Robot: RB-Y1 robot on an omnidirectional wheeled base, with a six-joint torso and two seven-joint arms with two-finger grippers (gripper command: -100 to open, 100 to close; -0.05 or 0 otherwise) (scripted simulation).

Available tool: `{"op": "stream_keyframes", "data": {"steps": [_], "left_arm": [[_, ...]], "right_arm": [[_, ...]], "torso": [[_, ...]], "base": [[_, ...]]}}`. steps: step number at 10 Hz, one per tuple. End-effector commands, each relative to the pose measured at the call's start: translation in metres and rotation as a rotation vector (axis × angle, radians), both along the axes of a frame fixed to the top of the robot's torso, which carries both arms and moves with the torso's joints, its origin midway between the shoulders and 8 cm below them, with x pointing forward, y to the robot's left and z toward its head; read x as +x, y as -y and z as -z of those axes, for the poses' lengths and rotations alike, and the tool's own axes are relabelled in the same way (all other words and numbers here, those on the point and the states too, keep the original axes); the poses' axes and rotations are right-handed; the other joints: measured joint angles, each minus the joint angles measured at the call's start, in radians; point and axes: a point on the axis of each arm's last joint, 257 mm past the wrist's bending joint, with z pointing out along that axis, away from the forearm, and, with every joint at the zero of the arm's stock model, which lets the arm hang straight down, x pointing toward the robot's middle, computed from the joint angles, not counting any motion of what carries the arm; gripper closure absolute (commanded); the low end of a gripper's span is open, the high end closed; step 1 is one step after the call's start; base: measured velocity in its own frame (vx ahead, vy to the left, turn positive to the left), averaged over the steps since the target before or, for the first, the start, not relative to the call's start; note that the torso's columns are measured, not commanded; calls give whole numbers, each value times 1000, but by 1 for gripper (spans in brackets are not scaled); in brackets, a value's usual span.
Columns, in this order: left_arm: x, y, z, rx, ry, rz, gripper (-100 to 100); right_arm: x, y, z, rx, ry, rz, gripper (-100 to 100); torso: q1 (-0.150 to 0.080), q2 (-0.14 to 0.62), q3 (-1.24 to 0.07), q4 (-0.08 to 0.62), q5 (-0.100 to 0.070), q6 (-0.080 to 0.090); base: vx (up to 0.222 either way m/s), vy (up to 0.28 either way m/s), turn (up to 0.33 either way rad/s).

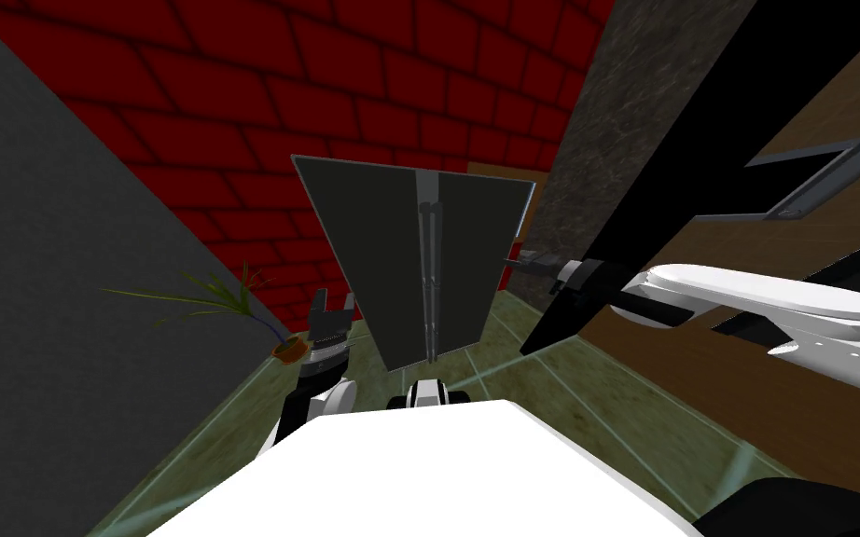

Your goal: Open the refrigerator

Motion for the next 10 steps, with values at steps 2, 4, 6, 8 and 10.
{"op": "stream_keyframes", "data": {"steps": [2, 4, 6, 8, 10], "left_arm": [[0, 0, 0, 0, 0, 0, 0], [0, 0, 0, 0, 0, 0, 0], [0, 0, 0, 0, 0, 0, 0], [0, 0, 0, 0, 0, 0, 0], [0, 0, 0, 0, 0, 0, 0]], "right_arm": [[11, -13, -17, -73, 9, -26, -100], [19, -23, -32, -122, 20, -41, -100], [27, -35, -46, -167, 33, -58, -100], [34, -47, -61, -207, 47, -74, -100], [40, -60, -74, -244, 61, -90, -100]], "torso": [[-1, 1, 1, 0, 0, 0], [-2, 0, 0, 0, -1, 1], [2, 0, 0, 0, 0, 1], [1, 1, 1, 0, 0, 1], [0, 1, 1, 1, 0, 1]], "base": [[15, 74, -30], [24, 74, -114], [24, 101, -115], [7, 110, -109], [9, 107, -102]]}}
